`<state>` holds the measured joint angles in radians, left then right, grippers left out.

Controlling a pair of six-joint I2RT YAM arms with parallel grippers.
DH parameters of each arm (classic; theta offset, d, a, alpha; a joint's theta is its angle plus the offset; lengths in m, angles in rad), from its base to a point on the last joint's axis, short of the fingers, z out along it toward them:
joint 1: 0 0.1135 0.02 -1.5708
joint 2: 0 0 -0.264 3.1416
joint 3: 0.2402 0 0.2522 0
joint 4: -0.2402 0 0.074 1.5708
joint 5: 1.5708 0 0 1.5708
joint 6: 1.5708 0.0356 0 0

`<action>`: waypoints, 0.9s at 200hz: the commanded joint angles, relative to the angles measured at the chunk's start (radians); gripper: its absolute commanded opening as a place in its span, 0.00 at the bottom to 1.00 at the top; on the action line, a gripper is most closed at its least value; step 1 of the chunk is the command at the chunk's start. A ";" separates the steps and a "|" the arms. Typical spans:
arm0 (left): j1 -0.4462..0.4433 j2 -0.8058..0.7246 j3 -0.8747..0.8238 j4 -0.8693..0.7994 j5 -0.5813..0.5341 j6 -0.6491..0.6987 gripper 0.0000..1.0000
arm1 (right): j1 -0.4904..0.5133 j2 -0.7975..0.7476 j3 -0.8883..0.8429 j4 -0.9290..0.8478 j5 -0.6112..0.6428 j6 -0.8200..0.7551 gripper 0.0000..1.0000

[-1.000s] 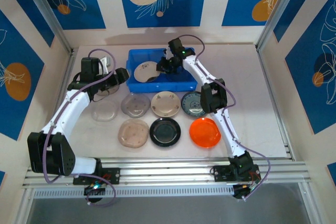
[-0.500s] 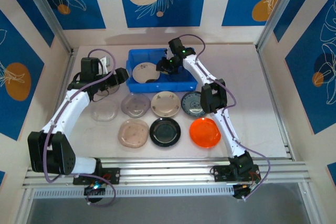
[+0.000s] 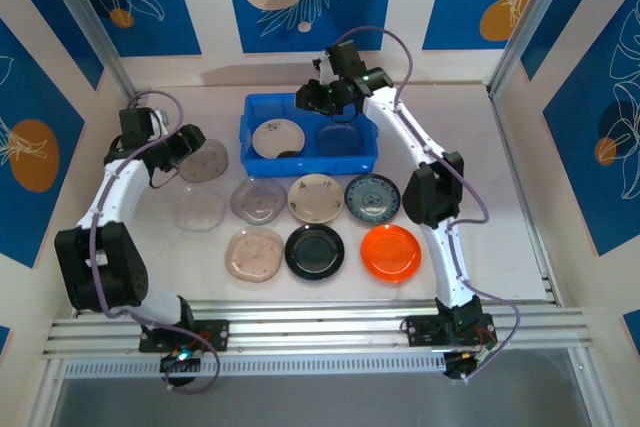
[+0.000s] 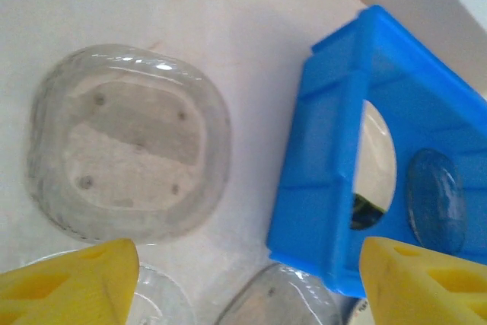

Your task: Place the plates into the plastic bin on the countertop

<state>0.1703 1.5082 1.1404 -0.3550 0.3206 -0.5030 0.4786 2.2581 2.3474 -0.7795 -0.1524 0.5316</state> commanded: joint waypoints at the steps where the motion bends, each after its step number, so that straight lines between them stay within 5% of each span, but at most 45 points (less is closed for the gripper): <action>1: 0.047 0.045 0.029 0.007 0.025 -0.004 0.75 | 0.019 -0.073 -0.099 0.035 0.029 -0.021 0.36; 65: 0.127 0.114 0.007 0.055 -0.002 0.005 0.62 | 0.035 -0.254 -0.423 0.181 0.056 0.007 0.35; 98: 0.134 0.157 -0.003 0.074 -0.019 -0.005 0.54 | 0.029 -0.270 -0.459 0.187 0.051 0.008 0.32; 180: 0.133 0.215 -0.041 0.129 -0.083 0.000 0.54 | 0.020 -0.258 -0.450 0.156 0.043 0.001 0.26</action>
<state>0.2924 1.6985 1.1168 -0.2588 0.2684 -0.5140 0.5056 2.0338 1.8889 -0.6018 -0.1040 0.5327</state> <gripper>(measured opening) 0.539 0.271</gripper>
